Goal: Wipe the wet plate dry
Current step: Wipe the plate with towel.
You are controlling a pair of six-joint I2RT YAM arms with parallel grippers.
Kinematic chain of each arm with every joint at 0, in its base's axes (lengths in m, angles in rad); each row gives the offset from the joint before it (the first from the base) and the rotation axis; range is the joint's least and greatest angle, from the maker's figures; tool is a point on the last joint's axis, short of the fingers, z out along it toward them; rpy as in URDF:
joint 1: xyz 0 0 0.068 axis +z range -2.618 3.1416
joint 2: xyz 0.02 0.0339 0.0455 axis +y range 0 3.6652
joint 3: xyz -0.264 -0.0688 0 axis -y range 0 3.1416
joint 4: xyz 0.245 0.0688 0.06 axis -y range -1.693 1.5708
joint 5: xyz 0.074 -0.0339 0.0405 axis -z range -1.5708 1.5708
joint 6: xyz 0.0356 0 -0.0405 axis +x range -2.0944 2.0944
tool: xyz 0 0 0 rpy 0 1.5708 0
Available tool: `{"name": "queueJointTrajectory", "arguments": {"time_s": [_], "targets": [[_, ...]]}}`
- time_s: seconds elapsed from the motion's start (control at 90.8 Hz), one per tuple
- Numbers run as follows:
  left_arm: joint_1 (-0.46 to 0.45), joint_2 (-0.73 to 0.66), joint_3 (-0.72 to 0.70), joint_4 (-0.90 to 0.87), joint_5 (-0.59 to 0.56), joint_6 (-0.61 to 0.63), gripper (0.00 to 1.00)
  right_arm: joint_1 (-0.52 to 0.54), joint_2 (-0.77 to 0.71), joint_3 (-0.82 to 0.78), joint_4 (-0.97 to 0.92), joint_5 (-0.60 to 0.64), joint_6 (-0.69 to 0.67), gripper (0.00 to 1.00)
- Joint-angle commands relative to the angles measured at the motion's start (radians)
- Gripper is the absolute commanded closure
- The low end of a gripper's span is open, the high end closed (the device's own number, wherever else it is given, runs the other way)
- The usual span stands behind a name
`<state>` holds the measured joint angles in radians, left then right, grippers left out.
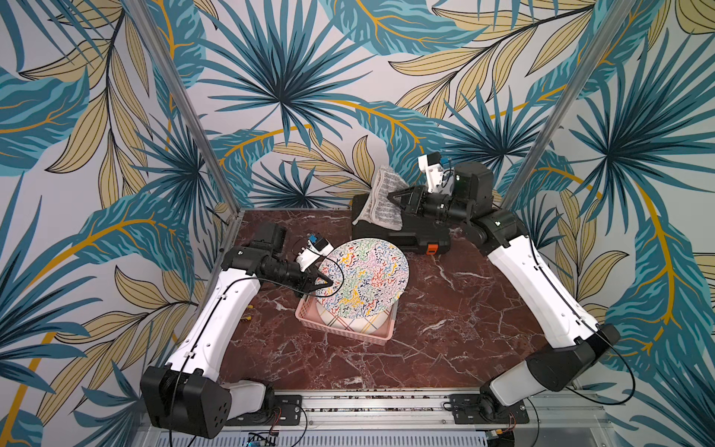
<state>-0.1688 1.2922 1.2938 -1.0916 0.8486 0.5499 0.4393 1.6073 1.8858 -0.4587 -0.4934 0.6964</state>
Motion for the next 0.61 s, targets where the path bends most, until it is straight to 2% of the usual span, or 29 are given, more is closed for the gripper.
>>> {"name": "queueJointTrajectory", "arguments": {"time_s": [0.0,0.154,0.341,0.595], "targets": [[-0.022,-0.004,0.046,0.0,-0.005,0.043,1.0,0.006,0.098,0.065,-0.082,-0.113,0.053,1.0],[-0.061,0.013,0.063,-0.004,-0.015,0.052,1.0,0.02,0.226,0.187,-0.141,-0.169,0.073,1.0],[-0.1,0.033,0.098,-0.034,-0.025,0.087,1.0,0.071,0.359,0.325,-0.27,-0.264,0.027,1.0],[-0.108,0.037,0.132,-0.026,-0.039,0.106,1.0,0.122,0.437,0.396,-0.529,-0.368,-0.167,1.0]]}}
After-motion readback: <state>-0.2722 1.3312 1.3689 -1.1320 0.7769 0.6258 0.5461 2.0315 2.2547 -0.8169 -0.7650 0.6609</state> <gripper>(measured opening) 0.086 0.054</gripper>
